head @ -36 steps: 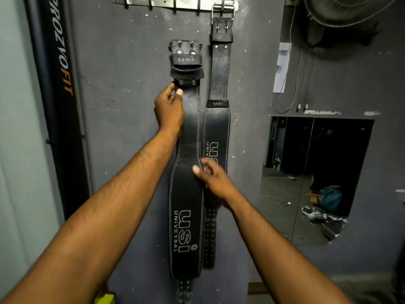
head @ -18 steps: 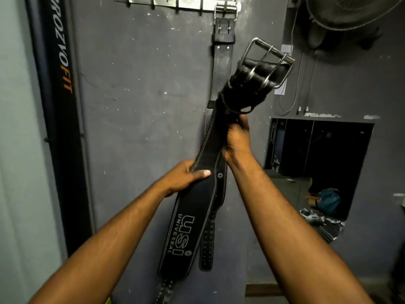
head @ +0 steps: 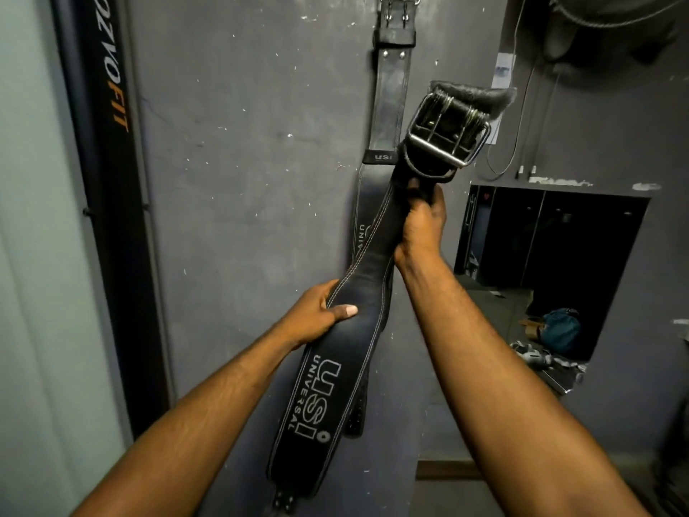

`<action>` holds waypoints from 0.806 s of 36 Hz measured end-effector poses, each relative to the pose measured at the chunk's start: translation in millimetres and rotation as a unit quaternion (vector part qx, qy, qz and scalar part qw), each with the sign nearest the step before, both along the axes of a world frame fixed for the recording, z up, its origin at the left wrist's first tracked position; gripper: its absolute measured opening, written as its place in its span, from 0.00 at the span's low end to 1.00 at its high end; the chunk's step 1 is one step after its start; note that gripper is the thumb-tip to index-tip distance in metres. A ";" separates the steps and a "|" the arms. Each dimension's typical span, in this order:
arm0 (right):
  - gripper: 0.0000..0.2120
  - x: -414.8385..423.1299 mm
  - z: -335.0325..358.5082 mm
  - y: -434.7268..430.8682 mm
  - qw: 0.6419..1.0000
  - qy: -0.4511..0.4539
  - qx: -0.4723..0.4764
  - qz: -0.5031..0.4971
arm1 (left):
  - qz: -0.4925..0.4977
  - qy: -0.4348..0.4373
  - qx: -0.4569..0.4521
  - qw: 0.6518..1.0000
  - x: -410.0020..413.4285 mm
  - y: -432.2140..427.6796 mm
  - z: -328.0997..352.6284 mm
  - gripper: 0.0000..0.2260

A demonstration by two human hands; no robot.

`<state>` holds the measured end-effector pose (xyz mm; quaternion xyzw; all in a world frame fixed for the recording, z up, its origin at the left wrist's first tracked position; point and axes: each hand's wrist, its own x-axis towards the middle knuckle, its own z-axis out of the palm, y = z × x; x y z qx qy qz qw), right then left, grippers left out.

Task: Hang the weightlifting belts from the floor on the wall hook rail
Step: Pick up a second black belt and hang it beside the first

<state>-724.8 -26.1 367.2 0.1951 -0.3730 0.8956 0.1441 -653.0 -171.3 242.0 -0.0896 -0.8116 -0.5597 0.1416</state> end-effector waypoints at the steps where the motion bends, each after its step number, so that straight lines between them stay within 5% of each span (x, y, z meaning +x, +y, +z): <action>1: 0.09 1.0 0.5 -0.8 1.000 -0.004 -0.008 -0.002 | 0.008 0.010 -0.006 1.000 -0.1 0.5 0.5 0.18; 8: 0.06 -4.1 4.5 4.0 0.998 -0.024 -0.022 -0.053 | -0.060 -0.072 -0.011 0.996 7.1 -16.5 -7.2 0.22; 13: 0.07 -6.0 10.2 7.2 0.997 -0.034 -0.040 -0.060 | 0.014 -0.021 0.004 1.000 1.8 -14.4 -8.2 0.20; 19: 0.03 -6.8 11.6 7.9 0.996 -0.033 -0.032 -0.071 | -0.067 -0.085 0.019 0.994 9.5 -24.6 -13.5 0.22; 29: 0.10 -5.9 9.5 6.4 0.995 -0.024 0.001 -0.098 | -0.049 -0.087 0.021 0.995 8.9 -25.9 -33.9 0.21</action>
